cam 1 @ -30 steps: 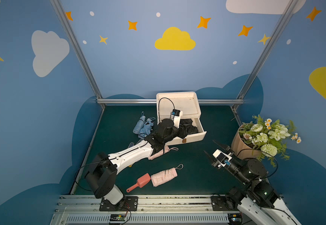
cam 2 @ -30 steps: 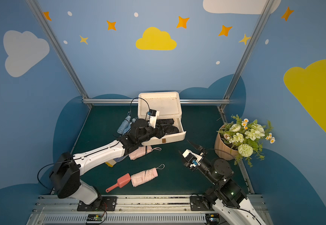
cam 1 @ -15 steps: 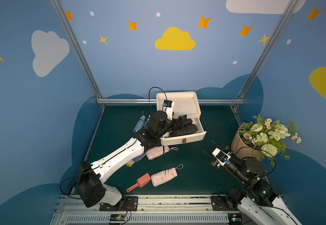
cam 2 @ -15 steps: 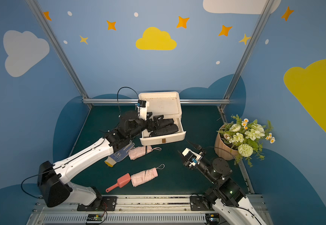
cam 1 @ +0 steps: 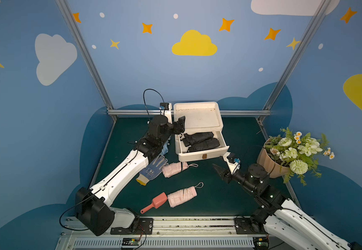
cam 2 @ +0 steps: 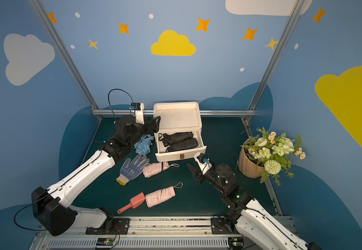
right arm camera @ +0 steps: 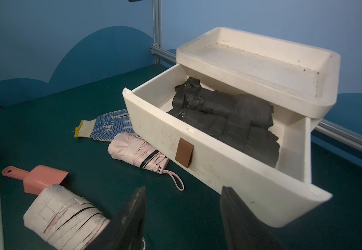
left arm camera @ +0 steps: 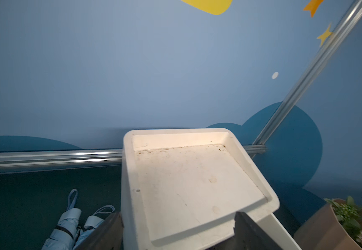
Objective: Place the umbrella in the drawer by color
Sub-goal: Close the drawer in the storage box.
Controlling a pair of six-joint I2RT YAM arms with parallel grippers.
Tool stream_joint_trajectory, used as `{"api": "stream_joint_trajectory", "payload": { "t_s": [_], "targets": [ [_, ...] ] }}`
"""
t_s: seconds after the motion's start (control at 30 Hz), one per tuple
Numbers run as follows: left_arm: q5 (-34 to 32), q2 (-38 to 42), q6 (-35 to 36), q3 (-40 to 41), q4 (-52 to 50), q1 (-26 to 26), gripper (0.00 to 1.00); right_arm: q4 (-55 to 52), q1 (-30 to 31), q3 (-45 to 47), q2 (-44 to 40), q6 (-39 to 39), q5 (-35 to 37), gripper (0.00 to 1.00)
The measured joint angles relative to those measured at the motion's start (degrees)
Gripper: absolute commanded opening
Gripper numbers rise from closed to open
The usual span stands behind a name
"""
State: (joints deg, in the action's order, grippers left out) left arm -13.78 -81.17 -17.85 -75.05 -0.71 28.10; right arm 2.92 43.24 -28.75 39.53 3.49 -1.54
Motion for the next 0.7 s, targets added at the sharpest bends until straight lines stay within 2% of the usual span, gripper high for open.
{"api": "stream_joint_trajectory", "payload": {
  "t_s": [0.23,0.47,0.7],
  "targets": [
    [2.7,-13.1,-1.4,-9.2,-1.5,-6.4,0.81,5.2,3.8,0.3,7.2,-6.2,4.2,0.58],
    [2.4,-24.3,0.1,-18.4,-4.0,-6.3,0.70,9.3,6.4,0.3,13.1,-12.0,11.3,0.53],
    [-2.5,-26.6,2.0,-19.8,-4.3,-4.3,0.56,10.2,7.1,-1.4,19.6,-16.8,15.9,0.50]
  ]
}}
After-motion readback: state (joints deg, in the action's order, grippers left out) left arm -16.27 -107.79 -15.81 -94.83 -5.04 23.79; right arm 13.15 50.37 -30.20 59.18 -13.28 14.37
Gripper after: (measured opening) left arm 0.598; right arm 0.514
